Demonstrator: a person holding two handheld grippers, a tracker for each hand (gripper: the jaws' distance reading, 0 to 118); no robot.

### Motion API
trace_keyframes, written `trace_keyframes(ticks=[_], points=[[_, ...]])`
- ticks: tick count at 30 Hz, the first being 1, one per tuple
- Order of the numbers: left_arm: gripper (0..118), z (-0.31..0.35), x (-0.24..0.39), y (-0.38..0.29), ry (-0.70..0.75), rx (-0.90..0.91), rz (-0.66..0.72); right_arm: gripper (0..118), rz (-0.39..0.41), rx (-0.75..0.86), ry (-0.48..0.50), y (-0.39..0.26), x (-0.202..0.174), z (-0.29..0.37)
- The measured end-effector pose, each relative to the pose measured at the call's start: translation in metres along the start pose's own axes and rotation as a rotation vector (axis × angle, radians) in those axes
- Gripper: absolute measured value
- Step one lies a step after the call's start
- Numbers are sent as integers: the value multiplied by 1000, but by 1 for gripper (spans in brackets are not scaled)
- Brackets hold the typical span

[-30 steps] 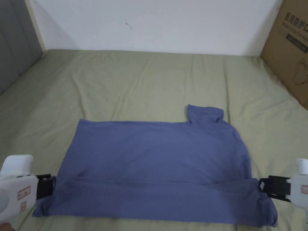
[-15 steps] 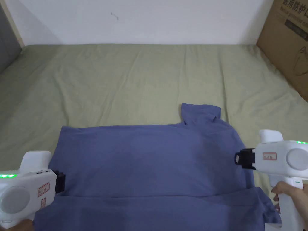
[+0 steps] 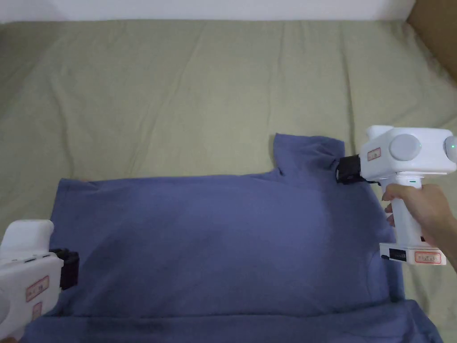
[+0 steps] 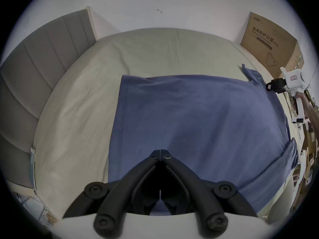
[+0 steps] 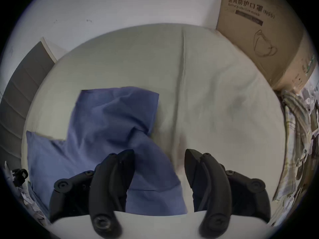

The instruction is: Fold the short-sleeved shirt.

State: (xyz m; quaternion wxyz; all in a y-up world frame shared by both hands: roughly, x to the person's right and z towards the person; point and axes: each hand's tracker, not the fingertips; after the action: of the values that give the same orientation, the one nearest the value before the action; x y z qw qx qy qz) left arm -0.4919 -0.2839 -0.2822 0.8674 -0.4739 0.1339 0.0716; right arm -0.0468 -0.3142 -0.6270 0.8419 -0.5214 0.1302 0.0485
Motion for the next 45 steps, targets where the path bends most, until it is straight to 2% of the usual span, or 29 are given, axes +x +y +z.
trace_keyframes(ticks=[1,3,5,6,7,9,14,16,17,18,19,20,21,22,27,31,32,33,35,36,37,38,45], points=[[0,-2,-2,1,3,-8,2,63,-23,-23,21,-1,1,-4],[0,-6,-5,2,7,-17,8,47,17,-5,-6,-6,-2,-4],[0,-7,-8,3,8,-19,12,19,92,-27,-50,-1,-4,5],[0,-8,-8,4,8,-19,11,5,91,-15,-61,0,-3,9],[0,-7,-8,6,10,-18,9,4,64,-23,-15,1,2,13],[0,-7,-10,8,19,-14,12,4,46,-3,-6,4,5,23],[0,-8,-20,17,22,5,33,4,52,31,3,6,3,45],[1,-10,-25,24,17,13,45,3,41,38,46,6,3,49],[10,-14,-28,31,16,9,50,3,31,43,49,7,3,49],[31,-17,-31,37,16,17,61,3,37,45,41,6,2,49],[72,-21,-35,45,19,25,68,3,45,45,34,6,0,48],[94,-28,-39,56,21,23,70,3,50,42,29,6,0,46],[103,-36,-44,66,20,26,76,3,53,38,27,6,0,44],[100,-44,-50,77,24,37,85,3,53,32,24,6,0,42],[100,-83,-62,124,10,62,158,3,30,17,31,2,7,35],[96,-117,-57,133,-38,-12,195,3,28,7,29,-3,5,31],[84,-127,-54,132,-39,-60,192,3,31,4,26,-4,4,30],[71,-131,-50,130,35,-81,170,3,34,1,24,-4,4,29],[65,-126,-46,130,30,-34,130,3,36,-2,25,-5,4,30],[49,-120,-45,131,28,-22,118,3,37,-2,25,-5,4,32],[3,-114,-43,132,35,11,80,3,37,1,28,-4,5,33],[1,-110,-42,130,-16,18,71,3,30,6,36,-4,5,37],[1,-51,-37,121,5,22,35,3,37,73,62,-11,2,94]])
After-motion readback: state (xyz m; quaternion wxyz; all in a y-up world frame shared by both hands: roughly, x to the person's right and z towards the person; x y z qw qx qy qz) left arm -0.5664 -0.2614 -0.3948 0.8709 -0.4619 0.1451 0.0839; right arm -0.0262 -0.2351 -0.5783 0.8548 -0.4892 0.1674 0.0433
